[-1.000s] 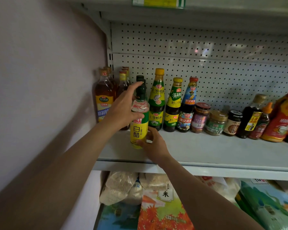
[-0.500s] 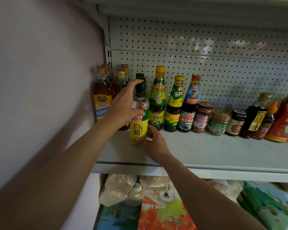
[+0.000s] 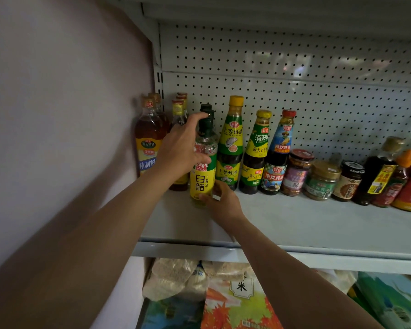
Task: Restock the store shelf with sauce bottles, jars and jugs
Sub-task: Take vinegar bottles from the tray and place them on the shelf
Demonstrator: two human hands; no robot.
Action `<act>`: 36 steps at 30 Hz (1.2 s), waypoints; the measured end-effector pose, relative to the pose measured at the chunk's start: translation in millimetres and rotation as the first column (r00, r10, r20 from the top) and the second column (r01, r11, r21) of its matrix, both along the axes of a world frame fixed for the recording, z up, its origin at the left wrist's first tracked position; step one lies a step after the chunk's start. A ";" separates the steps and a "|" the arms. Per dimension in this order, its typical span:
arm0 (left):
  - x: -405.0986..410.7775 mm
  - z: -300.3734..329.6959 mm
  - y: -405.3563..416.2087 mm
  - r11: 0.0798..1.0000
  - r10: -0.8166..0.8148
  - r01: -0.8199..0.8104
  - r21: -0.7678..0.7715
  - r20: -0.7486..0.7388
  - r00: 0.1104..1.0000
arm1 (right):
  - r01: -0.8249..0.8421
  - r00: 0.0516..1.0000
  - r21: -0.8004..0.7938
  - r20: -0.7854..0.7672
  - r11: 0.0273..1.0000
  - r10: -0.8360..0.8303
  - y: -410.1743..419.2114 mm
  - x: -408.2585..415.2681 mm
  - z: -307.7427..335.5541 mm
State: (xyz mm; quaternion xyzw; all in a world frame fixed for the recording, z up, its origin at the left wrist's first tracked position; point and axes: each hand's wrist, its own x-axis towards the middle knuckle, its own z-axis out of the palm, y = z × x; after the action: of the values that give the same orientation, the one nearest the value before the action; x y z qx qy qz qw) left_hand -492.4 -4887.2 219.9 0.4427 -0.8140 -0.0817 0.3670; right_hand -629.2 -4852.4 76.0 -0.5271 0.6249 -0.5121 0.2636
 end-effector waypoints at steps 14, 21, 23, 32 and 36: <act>-10.9 0.4 -24.2 0.998 0.041 -0.040 -0.043 0.025 0.999 | -0.070 0.995 0.037 -0.071 0.997 0.072 -25.8 -1.3 4.6; -13.3 0.6 -33.1 0.996 0.056 -0.054 -0.069 0.029 0.998 | 0.115 0.982 -0.015 -0.151 0.993 -0.116 -36.8 0.1 -2.2; -13.6 -0.2 -35.3 0.996 0.055 -0.053 -0.075 0.023 0.998 | 0.132 0.981 -0.028 -0.138 0.991 -0.135 -38.2 1.8 -3.1; -17.1 -3.3 -46.7 0.989 0.077 -0.076 -0.124 0.004 0.997 | 0.230 0.954 -0.043 -0.188 0.972 -0.234 -47.4 6.5 -8.1; -20.3 -6.1 -52.2 0.981 0.108 -0.104 -0.165 0.014 0.994 | 0.253 0.945 -0.024 -0.209 0.967 -0.253 -48.6 8.0 -6.6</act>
State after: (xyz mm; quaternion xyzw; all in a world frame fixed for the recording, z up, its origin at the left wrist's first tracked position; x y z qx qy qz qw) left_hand -512.7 -4939.4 213.8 0.4545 -0.7974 0.0102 0.3969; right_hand -621.2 -4900.9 69.3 -0.4933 0.7124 -0.4823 0.1289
